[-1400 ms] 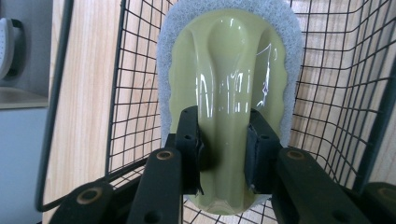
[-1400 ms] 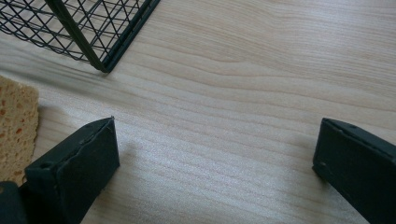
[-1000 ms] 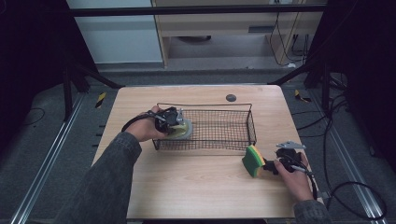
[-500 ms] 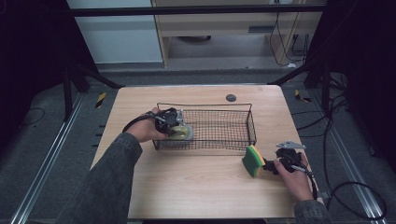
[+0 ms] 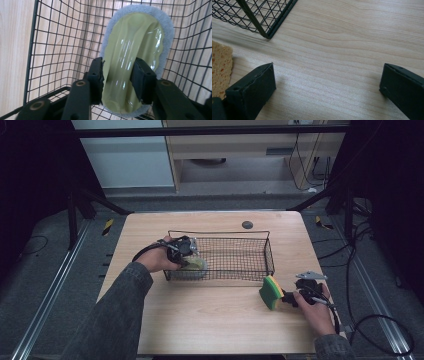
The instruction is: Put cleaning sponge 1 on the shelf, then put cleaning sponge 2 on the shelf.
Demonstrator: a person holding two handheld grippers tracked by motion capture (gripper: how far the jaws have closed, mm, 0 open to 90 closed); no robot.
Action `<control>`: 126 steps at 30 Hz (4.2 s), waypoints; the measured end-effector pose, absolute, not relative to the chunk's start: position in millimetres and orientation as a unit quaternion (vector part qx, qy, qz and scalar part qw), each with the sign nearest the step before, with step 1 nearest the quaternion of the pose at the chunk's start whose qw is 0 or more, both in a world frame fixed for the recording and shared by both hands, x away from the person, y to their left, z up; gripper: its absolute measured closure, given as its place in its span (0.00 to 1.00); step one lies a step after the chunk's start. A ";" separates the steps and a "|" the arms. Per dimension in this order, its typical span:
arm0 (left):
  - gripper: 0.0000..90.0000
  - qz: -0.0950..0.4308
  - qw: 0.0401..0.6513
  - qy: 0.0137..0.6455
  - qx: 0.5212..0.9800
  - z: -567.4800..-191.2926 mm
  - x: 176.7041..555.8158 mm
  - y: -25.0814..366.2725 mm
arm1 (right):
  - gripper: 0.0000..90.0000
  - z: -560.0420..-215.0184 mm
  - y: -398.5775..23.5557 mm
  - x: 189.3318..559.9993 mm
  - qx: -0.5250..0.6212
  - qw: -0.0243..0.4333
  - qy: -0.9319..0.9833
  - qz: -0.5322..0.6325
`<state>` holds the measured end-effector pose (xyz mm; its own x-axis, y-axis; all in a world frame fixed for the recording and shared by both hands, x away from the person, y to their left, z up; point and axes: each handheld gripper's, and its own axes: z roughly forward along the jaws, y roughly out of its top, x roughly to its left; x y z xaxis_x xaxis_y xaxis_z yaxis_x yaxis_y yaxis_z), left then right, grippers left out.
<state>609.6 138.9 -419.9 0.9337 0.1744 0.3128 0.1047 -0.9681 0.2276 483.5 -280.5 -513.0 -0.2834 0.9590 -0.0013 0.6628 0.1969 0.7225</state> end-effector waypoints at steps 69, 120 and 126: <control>0.09 0.216 0.287 0.408 0.840 -455.9 495.8 273.5 | 0.23 -369.2 -234.0 440.4 0.509 0.171 0.799 0.270; 0.00 0.177 0.298 0.454 0.821 -502.0 500.5 274.7 | 0.71 -414.4 -193.8 494.9 0.495 0.074 0.852 0.154; 0.00 0.183 0.302 0.456 0.817 -502.9 500.7 274.7 | 0.71 -404.2 -208.3 485.8 0.494 0.082 0.847 0.177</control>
